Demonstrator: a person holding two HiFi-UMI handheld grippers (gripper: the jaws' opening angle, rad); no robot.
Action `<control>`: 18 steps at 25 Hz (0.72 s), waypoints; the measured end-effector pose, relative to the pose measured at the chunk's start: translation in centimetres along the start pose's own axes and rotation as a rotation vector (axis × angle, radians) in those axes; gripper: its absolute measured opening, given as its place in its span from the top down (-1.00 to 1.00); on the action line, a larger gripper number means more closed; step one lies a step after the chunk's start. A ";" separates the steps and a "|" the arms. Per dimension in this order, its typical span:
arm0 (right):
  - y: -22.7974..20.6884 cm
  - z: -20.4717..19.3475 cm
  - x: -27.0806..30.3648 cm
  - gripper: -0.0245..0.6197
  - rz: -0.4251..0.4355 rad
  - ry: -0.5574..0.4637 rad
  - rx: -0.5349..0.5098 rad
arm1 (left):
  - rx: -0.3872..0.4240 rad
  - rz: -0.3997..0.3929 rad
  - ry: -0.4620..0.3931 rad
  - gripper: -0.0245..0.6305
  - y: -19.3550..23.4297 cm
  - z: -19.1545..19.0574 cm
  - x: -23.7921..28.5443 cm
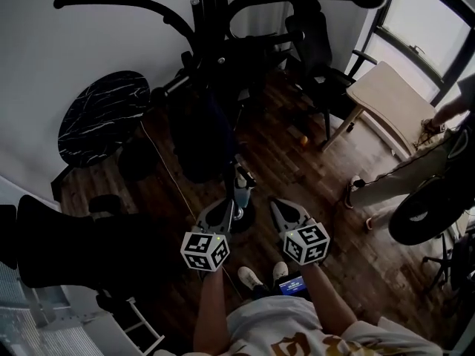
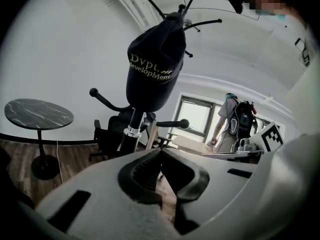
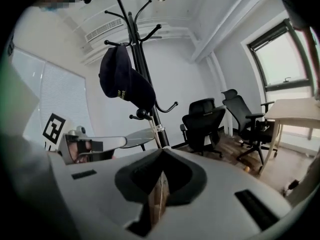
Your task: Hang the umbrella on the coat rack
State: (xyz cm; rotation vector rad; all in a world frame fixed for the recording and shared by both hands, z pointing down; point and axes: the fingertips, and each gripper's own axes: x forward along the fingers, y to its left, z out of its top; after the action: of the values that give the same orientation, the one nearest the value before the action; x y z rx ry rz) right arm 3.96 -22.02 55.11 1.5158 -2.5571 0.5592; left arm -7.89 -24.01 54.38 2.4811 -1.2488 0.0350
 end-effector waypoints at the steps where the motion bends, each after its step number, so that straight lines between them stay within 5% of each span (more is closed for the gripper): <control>1: 0.3 0.4 0.1 0.89 0.009 -0.005 -0.009 | 0.003 0.016 -0.003 0.86 0.2 0.2 -0.3; 9: 2.3 0.3 -3.9 0.89 0.080 -0.022 -0.036 | 0.004 0.097 -0.001 0.86 -2.3 -2.2 -4.8; 18: 4.1 0.6 -14.5 0.89 0.130 -0.105 -0.073 | 0.068 0.187 -0.023 0.86 -10.9 -2.7 -10.4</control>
State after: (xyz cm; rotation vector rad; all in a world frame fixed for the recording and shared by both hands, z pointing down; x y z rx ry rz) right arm 7.62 -8.58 49.46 1.3996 -2.7378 0.4056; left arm -5.33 -9.19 51.68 2.4189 -1.5099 0.0980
